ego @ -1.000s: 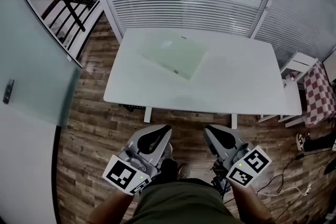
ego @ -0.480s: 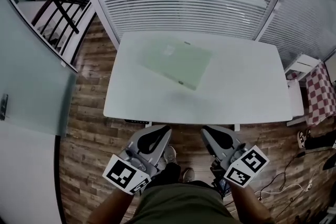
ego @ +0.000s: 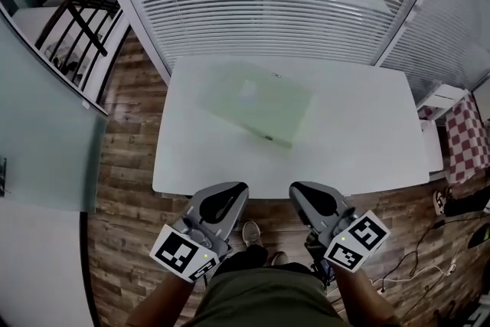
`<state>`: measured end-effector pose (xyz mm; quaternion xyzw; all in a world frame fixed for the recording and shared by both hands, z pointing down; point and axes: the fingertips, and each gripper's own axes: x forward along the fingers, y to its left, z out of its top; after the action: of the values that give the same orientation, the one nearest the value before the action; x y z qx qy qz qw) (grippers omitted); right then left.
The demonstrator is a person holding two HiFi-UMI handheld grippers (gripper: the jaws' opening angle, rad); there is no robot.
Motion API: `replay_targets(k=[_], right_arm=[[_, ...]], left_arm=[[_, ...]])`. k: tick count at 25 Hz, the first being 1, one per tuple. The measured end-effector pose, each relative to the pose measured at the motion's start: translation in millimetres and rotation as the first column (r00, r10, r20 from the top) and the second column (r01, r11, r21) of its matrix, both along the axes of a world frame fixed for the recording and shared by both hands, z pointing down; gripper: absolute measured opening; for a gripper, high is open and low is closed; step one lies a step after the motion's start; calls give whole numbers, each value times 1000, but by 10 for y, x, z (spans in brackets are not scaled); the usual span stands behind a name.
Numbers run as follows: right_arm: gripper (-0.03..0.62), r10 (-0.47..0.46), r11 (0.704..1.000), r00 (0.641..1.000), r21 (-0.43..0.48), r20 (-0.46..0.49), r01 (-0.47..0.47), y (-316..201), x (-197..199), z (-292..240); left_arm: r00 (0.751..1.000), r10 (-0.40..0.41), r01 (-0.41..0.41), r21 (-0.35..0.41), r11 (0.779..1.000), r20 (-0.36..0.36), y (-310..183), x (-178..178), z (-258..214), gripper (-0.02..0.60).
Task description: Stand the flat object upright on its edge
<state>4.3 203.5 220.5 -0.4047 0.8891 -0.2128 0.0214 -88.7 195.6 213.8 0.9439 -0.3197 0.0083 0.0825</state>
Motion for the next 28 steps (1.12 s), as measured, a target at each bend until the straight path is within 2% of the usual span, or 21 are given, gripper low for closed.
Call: replay_targets(k=[8,18,28], right_arm=[[11,19,1000,1000,-11,-18,-20,-296,-21,0],[11,13,1000,1000,-14,-17,-13,-583,77,45],[11,-49,998,999,-50,-11,48,-1111,332,209]], left_arm=[[1000,15,-15,-1,1000,-8,-335,-41,-7,6],[1000,-9,9,-27,1000,8,-579,15,91,6],[997,-77,79,-71,994,26,-1059,240,280,6]])
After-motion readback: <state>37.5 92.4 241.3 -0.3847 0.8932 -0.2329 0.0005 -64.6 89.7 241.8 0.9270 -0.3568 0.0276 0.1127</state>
